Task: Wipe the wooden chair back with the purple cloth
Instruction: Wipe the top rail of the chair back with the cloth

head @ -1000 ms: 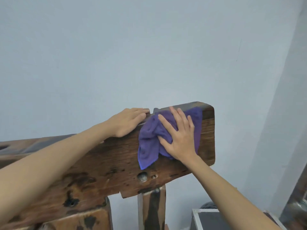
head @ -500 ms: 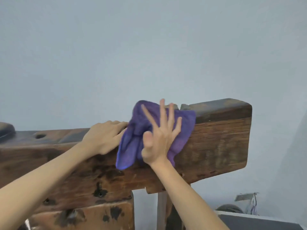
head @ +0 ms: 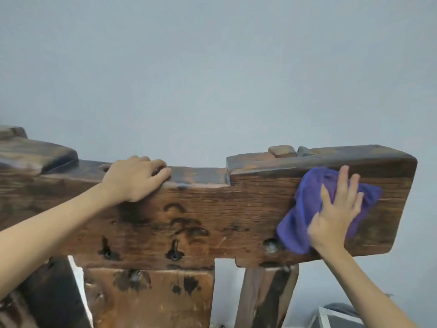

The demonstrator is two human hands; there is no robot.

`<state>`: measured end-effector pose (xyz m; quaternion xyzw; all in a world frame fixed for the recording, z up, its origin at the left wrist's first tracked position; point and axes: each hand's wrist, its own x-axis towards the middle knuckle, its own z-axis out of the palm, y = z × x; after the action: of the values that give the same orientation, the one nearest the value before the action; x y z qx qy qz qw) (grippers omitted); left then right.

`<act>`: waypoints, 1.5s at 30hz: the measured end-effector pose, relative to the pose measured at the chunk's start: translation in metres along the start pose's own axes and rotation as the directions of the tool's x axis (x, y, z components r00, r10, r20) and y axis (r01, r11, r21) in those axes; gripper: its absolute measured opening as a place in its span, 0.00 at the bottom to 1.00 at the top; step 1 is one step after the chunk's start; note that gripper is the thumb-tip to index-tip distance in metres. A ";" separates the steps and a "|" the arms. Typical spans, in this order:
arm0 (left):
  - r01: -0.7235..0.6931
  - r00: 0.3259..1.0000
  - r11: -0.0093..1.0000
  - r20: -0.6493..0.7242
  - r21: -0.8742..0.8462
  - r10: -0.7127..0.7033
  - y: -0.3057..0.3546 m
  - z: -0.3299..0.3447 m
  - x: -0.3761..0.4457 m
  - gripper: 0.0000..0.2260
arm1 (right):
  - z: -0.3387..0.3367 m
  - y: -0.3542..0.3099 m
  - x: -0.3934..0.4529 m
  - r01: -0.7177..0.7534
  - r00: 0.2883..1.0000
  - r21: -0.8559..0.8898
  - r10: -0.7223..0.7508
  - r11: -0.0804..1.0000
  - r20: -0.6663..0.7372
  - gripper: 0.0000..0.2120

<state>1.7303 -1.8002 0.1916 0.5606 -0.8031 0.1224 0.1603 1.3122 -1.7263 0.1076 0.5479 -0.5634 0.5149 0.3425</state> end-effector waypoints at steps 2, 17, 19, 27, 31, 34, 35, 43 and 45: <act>0.030 0.999 0.999 -0.022 0.025 -0.030 0.004 0.002 0.003 0.32 | 0.007 -0.043 0.022 -0.211 0.963 0.093 0.223 0.973 -0.152 0.21; -0.011 1.000 0.985 -0.024 0.174 0.016 -0.106 -0.020 -0.077 0.31 | 0.052 -0.080 -0.137 0.578 0.712 0.131 -0.576 0.805 0.402 0.23; 0.002 0.986 0.924 -0.155 0.382 0.062 -0.135 -0.014 -0.113 0.28 | 0.041 -0.065 -0.123 0.351 0.869 -0.012 -0.321 0.936 0.376 0.25; 0.295 0.818 0.954 -0.501 -0.058 -0.284 -0.225 0.009 -0.120 0.32 | 0.094 -0.288 -0.051 -0.155 0.987 0.002 0.155 0.988 0.049 0.26; 0.202 0.819 0.979 -0.547 -0.008 -0.174 -0.248 0.020 -0.115 0.30 | 0.120 -0.367 -0.131 0.477 0.801 0.215 -0.522 0.852 0.294 0.32; 0.136 0.875 0.973 -0.484 0.189 -0.028 -0.298 0.015 -0.138 0.29 | 0.125 -0.336 -0.166 0.546 0.587 0.426 -0.692 0.721 0.420 0.36; 0.148 0.881 0.969 -0.471 0.200 -0.037 -0.312 0.014 -0.147 0.28 | 0.121 -0.325 -0.169 0.553 0.563 0.408 -0.687 0.726 0.460 0.36; 0.447 0.806 0.882 -0.359 -0.150 -0.470 -0.385 0.014 -0.203 0.29 | 0.140 -0.459 -0.110 0.153 0.946 -0.007 -0.144 0.988 0.290 0.30; 0.412 0.835 0.903 -0.346 -0.123 -0.428 -0.392 0.013 -0.208 0.29 | 0.150 -0.517 -0.102 0.073 0.958 0.022 -0.076 0.997 0.277 0.31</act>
<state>2.1639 -1.7598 0.1043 0.6867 -0.6190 0.1689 0.3416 1.8575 -1.7751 0.0809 0.6377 -0.5817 0.4228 0.2761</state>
